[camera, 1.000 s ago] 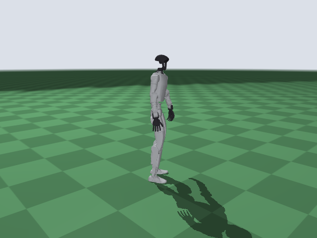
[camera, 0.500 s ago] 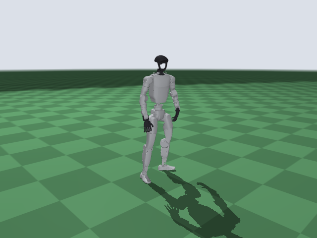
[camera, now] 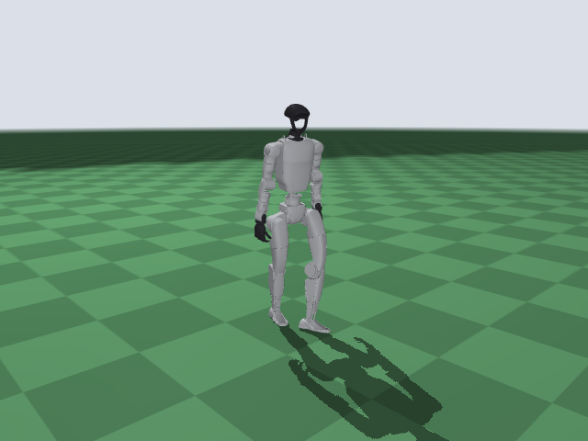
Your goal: Kungfu
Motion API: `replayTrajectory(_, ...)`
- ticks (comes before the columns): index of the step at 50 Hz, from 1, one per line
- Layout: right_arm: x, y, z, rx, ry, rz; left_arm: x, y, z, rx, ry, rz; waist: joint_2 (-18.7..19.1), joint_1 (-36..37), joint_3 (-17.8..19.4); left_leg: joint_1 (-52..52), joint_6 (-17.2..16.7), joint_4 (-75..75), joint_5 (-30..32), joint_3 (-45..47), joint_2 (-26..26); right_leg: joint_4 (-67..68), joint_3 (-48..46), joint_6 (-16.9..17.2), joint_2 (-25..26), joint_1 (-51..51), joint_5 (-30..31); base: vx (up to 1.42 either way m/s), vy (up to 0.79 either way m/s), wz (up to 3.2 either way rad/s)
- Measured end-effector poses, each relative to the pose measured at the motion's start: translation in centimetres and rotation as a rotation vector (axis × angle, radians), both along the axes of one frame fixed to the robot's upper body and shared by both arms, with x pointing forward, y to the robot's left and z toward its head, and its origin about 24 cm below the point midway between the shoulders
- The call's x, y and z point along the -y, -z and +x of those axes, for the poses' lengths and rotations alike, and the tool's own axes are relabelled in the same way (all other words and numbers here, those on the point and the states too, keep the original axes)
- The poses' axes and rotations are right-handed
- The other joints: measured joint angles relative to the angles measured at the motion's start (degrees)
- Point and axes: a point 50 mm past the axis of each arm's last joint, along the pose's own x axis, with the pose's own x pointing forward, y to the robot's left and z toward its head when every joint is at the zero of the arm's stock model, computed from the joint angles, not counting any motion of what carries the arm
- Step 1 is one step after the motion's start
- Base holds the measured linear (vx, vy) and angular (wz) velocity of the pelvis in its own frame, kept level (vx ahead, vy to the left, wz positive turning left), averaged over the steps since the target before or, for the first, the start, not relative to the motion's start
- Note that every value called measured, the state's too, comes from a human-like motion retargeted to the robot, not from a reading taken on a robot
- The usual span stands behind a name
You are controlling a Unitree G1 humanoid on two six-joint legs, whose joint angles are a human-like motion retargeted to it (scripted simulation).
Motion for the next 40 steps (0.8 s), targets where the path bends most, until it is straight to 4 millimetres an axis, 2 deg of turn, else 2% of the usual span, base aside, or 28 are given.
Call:
replayTrajectory(4,-1.0,0.0,-0.7,-0.071,-0.106,0.068,-1.0,-0.3,-1.4,-0.028,0.014,0.013,0.2,2.72,1.06,-1.51,0.25,-3.74,0.43,3.73,-1.63,0.17,0.38,0.36,1.74,2.24,-1.15,0.36,-0.21,-0.43)
replayTrajectory(8,-1.8,0.2,-0.7,-0.05,-0.178,0.055,-1.1,-0.8,-4.1,-0.1,-0.043,-0.044,-0.59,4.22,0.95,-0.43,0.85,-5.88,-0.86,12.04,-0.46,0.56,0.02,1.8,3.01,4.21,-1.13,0.49,-0.21,-0.44)
replayTrajectory(10,-2.4,0.3,-0.7,-0.034,-0.199,0.053,-0.9,-1.1,-5.6,-0.139,-0.098,-0.061,-1.96,3.94,0.3,0.73,5.55,-5.79,-0.34,13.83,-0.44,0.88,-0.67,3.58,2.69,4.88,-0.06,0.56,-0.23,-0.31)
replayTrajectory(12,-3.3,0.4,-0.8,-0.025,-0.212,0.075,-0.9,-1.5,-7.3,-0.177,-0.159,-0.042,-3.85,2.9,-0.96,2.13,9.57,-6.02,-2.11,12.7,-1.51,1.55,-1.45,6.53,2.02,5.46,1.96,0.68,-0.24,-0.16)
replayTrajectory(13,-3.8,0.5,-1.1,-0.025,-0.216,0.09,-0.9,-1.8,-8.2,-0.202,-0.187,-0.027,-4.79,2.17,-1.86,2.72,10.13,-6.46,-3.26,11.13,-2.24,2.15,-1.56,8.44,1.83,5.67,3.47,0.75,-0.26,-0.04)
replayTrajectory(15,-4.7,0.5,-2.0,-0.04,-0.22,0.114,-1.0,-2.5,-9.9,-0.271,-0.244,-0.006,-6.47,-0.3,-3.97,4.09,8.81,-6.62,-3.98,11.43,-2.06,4.14,-0.96,13.8,1.58,5.72,8.5,0.79,-0.26,0.1)
replayTrajectory(17,-5.6,0.5,-2.4,-0.033,-0.196,0.113,-1.1,-2.6,-9.9,-0.306,-0.294,0.0,-7.06,-2.86,-5.54,3.66,7.28,-5.98,-4.17,11.02,-0.76,7.25,-3.08,20.22,1.65,3.98,16.22,0.55,-0.48,0.23)
replayTrajectory(18,-6.0,0.6,-2.0,-0.007,-0.165,0.109,-1.5,-2.4,-8.8,-0.288,-0.306,0.014,-6.44,-4.03,-5.7,2.32,5.22,-4.56,-3.85,9.44,2.66,9.12,-4.94,20.42,4.93,1.3,20.22,0.22,-0.88,0.36)
replayTrajectory(20,-5.8,0.6,-1.1,0.048,-0.079,0.096,-2.1,-1.8,-6.4,-0.214,-0.308,0.041,-4.92,-5.1,-5.03,3.29,2.98,-3.75,-3.81,9.41,7.3,15.44,-10.25,20.49,8.99,-2.58,24.37,0.09,-0.83,0.39)
replayTrajectory(22,-5.3,0.6,-0.5,0.096,-0.002,0.081,-2.6,-1.2,-3.5,-0.112,-0.29,0.042,-3.13,-4.98,-4.68,5.34,2.51,-4.25,-4.79,9.17,9.51,21.99,-13.72,20.49,9.81,-4.73,26.12,0.45,-0.17,0.2)
replayTrajectory(26,-5.1,0.6,-1.0,0.108,0.102,0.046,-3.1,-0.6,3.1,0.048,-0.152,-0.07,-0.42,-4.67,-6.0,8.6,2.75,-5.82,-6.87,5.82,10.53,29.42,-17.57,20.49,5.01,-8.65,22.1,0.66,0.27,0.59)
replayTrajectory(30,-4.2,0.6,-1.7,0.086,0.221,-0.01,-1.6,-0.7,11.0,0.235,0.102,-0.194,-0.28,-6.72,-3.72,15.93,3.62,-8.69,-8.2,-1.12,5.05,25.79,-18.74,20.49,-3.69,-7.18,17.08,0.48,0.31,1.87)
replayTrajectory(34,-3.3,0.5,-1.4,0.074,0.211,-0.013,-0.5,-2.5,18.1,0.456,0.322,-0.188,-1.08,-10.08,-2.17,18.55,2.28,-9.18,-8.47,-7.01,2.87,16.26,-13.08,16.25,-7.26,-10.22,14.84,0.27,-0.05,1.69)
replayTrajectory(37,-2.9,0.5,-0.8,0.08,0.142,-0.022,0.4,-4.1,21.7,0.578,0.457,-0.169,-1.4,-12.32,-1.31,20.27,1.56,-9.39,-9.07,-10.58,1.67,8.99,-8.88,12.58,-9.6,-12.06,14.28,0.24,-0.1,1.25)
replayTrajectory(40,-2.6,0.5,0.2,0.114,0.075,-0.046,1.1,-4.9,23.3,0.637,0.555,-0.154,-1.61,-13.23,0.06,22.73,0.86,-9.81,-9.46,-13.11,1.12,3.22,-5.81,8.56,-11.2,-13.82,17.01,0.2,-0.11,0.87)
